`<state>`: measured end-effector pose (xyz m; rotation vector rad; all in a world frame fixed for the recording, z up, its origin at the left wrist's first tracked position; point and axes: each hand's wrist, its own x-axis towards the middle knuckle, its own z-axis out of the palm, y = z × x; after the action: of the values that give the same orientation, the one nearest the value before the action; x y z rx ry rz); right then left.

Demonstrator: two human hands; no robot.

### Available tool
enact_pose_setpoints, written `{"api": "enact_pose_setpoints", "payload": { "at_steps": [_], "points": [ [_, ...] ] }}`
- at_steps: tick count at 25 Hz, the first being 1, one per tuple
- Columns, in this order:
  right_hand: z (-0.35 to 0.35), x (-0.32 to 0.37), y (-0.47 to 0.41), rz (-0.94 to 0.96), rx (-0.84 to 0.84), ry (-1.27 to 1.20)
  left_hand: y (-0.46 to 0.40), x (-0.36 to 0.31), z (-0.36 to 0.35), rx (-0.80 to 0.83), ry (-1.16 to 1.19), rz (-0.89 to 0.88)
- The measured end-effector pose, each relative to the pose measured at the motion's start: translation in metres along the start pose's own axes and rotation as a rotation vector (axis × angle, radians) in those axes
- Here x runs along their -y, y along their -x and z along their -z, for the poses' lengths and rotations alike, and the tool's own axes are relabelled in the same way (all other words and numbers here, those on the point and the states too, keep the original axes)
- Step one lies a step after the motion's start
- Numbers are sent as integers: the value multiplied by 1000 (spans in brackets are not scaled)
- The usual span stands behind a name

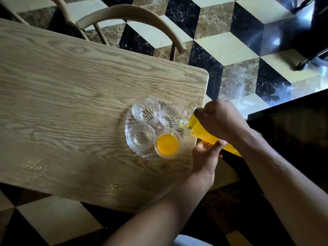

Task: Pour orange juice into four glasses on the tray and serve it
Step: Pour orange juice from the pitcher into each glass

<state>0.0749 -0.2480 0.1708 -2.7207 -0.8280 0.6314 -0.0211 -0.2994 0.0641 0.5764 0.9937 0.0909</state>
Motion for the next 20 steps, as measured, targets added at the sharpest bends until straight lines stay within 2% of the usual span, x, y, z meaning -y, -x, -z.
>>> {"api": "enact_pose_setpoints", "payload": {
  "at_steps": [20],
  "points": [
    [2, 16, -6, 36, 66, 104, 10, -7, -7, -8, 42, 57]
  ]
}}
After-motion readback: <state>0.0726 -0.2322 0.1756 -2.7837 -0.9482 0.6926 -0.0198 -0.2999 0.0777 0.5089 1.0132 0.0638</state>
